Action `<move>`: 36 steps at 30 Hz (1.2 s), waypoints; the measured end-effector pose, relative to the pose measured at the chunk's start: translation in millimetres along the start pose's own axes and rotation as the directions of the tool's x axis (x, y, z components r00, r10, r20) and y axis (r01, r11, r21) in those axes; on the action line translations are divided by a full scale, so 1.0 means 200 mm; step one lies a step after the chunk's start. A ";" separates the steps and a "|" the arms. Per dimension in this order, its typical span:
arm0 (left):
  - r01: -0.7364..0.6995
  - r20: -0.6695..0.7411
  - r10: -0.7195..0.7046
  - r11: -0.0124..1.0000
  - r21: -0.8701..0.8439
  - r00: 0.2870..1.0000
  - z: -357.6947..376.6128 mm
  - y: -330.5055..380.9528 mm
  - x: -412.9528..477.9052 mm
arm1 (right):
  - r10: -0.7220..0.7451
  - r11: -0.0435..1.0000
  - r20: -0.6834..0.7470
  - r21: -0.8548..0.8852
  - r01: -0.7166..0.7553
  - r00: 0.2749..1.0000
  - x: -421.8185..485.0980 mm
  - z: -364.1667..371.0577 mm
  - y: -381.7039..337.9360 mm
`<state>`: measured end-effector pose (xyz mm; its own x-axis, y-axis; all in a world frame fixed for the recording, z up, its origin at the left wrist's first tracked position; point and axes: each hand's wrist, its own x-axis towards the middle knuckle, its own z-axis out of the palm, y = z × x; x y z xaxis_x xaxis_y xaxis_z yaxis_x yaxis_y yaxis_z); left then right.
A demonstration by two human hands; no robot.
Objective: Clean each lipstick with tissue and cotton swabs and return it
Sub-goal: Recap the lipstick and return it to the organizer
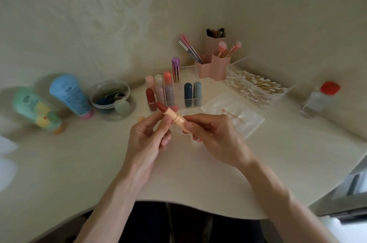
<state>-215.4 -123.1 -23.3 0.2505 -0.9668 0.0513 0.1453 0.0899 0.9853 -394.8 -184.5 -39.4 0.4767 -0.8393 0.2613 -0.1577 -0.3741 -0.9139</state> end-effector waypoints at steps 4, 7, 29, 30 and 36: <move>-0.021 -0.055 0.019 0.999 -0.042 0.998 0.01 0.00 -0.02 | -0.018 0.999 -0.009 -0.038 0.018 1.000 0.00 0.00 -0.01; -0.041 -0.090 0.036 0.997 -0.063 0.995 0.01 0.01 -0.02 | -0.024 0.999 -0.054 -0.033 0.022 0.998 0.00 0.00 -0.03; -0.207 -0.078 0.218 0.971 0.123 0.973 -0.04 0.00 -0.05 | -0.131 0.980 -0.191 -0.173 0.098 0.973 -0.02 0.03 -0.08; -0.257 -0.072 0.278 0.941 0.222 0.958 -0.06 0.00 -0.06 | -0.128 0.982 -0.210 -0.166 0.093 0.969 -0.02 0.02 -0.08; -0.321 -0.022 0.547 0.522 0.790 0.837 -0.31 0.00 -0.01 | -0.128 0.968 -0.221 -0.241 0.073 0.967 -0.01 0.03 -0.05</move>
<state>-156.3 -106.9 -32.9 0.3103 -0.7543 0.5786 -0.7609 0.1678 0.6268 -388.3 -176.4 -33.0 0.2903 -0.8508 0.4381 -0.3264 -0.5184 -0.7904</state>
